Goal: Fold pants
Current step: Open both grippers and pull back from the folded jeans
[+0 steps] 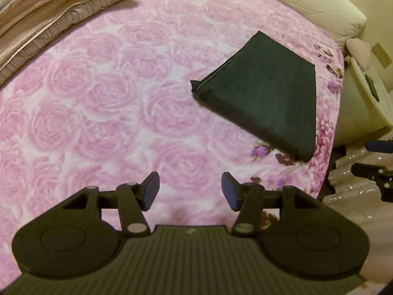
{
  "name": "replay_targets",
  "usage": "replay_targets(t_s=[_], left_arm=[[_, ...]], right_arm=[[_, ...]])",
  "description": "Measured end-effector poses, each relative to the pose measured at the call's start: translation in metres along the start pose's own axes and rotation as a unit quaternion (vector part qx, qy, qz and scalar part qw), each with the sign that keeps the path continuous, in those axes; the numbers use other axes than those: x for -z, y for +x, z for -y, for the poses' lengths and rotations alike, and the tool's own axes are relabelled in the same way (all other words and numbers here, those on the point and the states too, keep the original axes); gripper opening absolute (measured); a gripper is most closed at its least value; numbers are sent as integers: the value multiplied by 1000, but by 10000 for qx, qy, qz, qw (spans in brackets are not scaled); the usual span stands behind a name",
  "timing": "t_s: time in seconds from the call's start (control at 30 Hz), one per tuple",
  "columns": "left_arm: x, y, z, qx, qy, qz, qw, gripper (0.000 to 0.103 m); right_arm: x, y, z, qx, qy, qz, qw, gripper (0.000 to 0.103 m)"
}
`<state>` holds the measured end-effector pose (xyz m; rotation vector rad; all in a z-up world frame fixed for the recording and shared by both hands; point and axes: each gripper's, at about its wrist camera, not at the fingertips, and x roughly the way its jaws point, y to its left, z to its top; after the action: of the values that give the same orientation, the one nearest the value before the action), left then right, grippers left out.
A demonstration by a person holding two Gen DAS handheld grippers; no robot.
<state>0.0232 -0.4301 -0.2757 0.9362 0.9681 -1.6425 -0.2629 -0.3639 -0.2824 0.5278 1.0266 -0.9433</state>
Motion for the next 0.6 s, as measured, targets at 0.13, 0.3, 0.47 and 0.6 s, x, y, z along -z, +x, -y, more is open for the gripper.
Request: replay_targets(t_s=[0.13, 0.3, 0.47, 0.6], left_arm=[[-3, -2, 8, -24, 0, 59, 10000, 52], [-11, 4, 26, -96, 5, 77, 9999, 52], [-27, 16, 52, -291, -79, 40, 9995, 54], [-40, 36, 84, -627, -194, -9, 9978, 55]], right_arm=[[-4, -3, 2, -24, -121, 56, 9999, 57], [-8, -4, 19, -48, -167, 132, 9998, 57], [-10, 8, 54, -214, -301, 99, 9993, 57], [-9, 26, 99, -438, -421, 25, 9982, 57]])
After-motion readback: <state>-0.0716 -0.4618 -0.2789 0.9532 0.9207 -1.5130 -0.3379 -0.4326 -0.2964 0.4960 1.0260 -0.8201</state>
